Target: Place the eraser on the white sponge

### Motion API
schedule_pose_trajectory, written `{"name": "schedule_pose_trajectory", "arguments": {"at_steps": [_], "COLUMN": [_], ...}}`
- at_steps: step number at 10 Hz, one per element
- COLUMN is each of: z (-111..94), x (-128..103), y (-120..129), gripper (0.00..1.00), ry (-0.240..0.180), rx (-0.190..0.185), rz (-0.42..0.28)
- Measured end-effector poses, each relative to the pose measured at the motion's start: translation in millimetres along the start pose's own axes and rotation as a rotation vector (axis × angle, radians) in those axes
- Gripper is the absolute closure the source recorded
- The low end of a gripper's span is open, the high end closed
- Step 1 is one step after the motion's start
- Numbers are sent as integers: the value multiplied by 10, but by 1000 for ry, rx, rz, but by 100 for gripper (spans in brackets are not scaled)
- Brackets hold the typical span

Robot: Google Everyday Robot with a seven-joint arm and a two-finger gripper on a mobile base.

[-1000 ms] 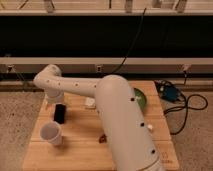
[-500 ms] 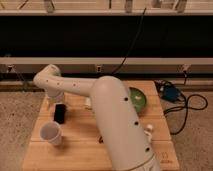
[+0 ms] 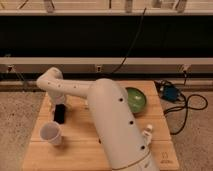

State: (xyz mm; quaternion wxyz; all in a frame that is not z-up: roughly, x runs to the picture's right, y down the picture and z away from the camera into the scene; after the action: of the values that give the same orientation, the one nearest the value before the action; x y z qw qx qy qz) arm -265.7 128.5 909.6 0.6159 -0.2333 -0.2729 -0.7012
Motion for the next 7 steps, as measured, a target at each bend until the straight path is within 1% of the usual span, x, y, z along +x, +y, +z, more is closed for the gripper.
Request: {"name": "schedule_pose_trajectory", "arguments": {"at_steps": [2, 3, 4, 5, 7], "z": [64, 82, 86, 90, 55], "x": [-13, -24, -35, -48, -56], "y": [10, 8, 9, 11, -10], "gripper": [31, 44, 51, 61, 83], "ry": [-10, -14, -16, -17, -19], "rx": [-11, -17, -21, -25, -22], "rz": [0, -5, -8, -12, -13]}}
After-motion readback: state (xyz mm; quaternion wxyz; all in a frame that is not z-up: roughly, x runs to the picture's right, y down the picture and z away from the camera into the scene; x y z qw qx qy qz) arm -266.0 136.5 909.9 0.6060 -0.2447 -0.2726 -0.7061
